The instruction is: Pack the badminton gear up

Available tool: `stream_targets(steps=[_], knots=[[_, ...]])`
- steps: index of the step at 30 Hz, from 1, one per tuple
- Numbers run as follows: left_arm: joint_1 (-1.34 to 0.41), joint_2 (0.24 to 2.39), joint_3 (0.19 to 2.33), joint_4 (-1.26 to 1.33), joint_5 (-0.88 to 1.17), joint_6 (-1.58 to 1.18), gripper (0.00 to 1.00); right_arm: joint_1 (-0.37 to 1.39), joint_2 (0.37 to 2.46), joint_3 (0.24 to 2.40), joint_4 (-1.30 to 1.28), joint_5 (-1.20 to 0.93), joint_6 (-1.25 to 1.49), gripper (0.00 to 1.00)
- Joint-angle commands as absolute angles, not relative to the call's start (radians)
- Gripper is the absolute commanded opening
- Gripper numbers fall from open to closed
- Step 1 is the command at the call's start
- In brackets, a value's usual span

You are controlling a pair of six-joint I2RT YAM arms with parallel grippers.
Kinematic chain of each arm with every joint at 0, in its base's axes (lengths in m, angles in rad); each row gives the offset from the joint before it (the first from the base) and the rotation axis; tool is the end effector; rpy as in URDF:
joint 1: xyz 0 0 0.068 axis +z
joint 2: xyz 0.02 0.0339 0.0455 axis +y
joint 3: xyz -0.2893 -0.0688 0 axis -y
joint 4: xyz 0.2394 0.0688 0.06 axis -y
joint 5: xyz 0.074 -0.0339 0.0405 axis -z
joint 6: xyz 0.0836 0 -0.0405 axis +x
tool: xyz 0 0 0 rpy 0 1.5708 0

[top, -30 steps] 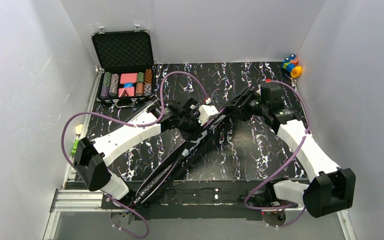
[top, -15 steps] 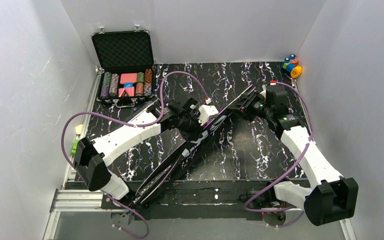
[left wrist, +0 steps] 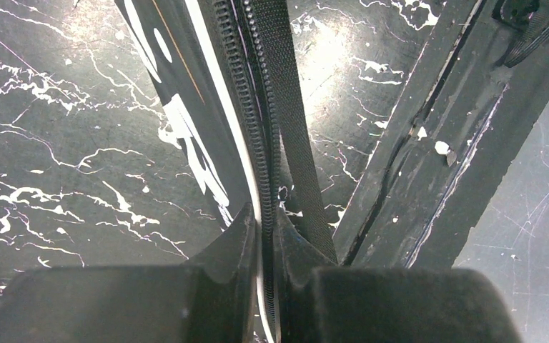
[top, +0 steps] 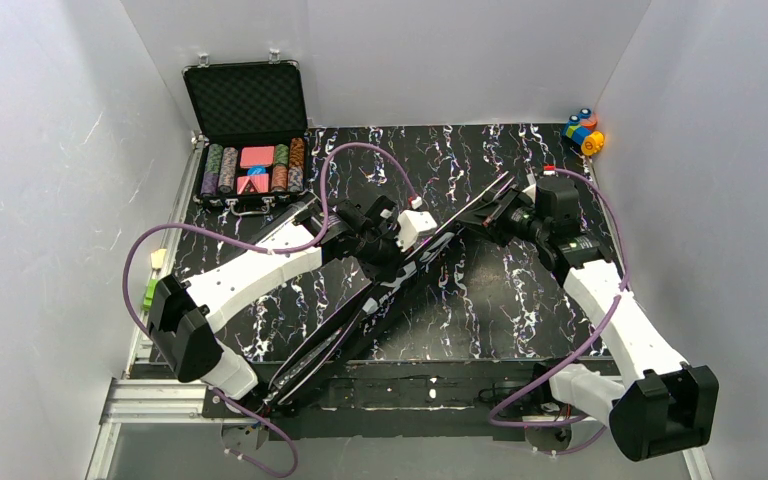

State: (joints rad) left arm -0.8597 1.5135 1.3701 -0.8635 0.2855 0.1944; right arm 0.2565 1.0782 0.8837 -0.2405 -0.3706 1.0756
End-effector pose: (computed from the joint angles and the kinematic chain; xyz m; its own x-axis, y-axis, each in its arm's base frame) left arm 0.1984 -0.2664 0.2972 -0.3818 0.7272 -0.5704 0.9162 0.3788 -0.1303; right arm 0.2510 0.0971 0.3170 -0.6813 0.6692 -0.2967 0.0953 0.4829 0.8705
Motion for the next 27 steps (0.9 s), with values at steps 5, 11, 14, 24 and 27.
stream_targets(steps=[5,11,14,24,27], knots=[[-0.864,1.509,1.439,-0.834,0.328,0.191,0.00,0.255,1.023,0.842,-0.195,-0.405,1.091,0.18],[-0.864,1.510,1.442,-0.836,0.327,0.192,0.00,0.255,1.032,0.836,-0.181,-0.407,1.101,0.23],[-0.864,1.511,1.442,-0.835,0.326,0.192,0.00,0.255,1.034,0.828,-0.175,-0.412,1.106,0.31],[-0.862,1.521,1.456,-0.840,0.331,0.186,0.00,0.256,1.014,0.796,-0.156,-0.403,1.121,0.27],[-0.862,1.518,1.453,-0.840,0.330,0.186,0.00,0.256,1.012,0.795,-0.150,-0.399,1.125,0.21]])
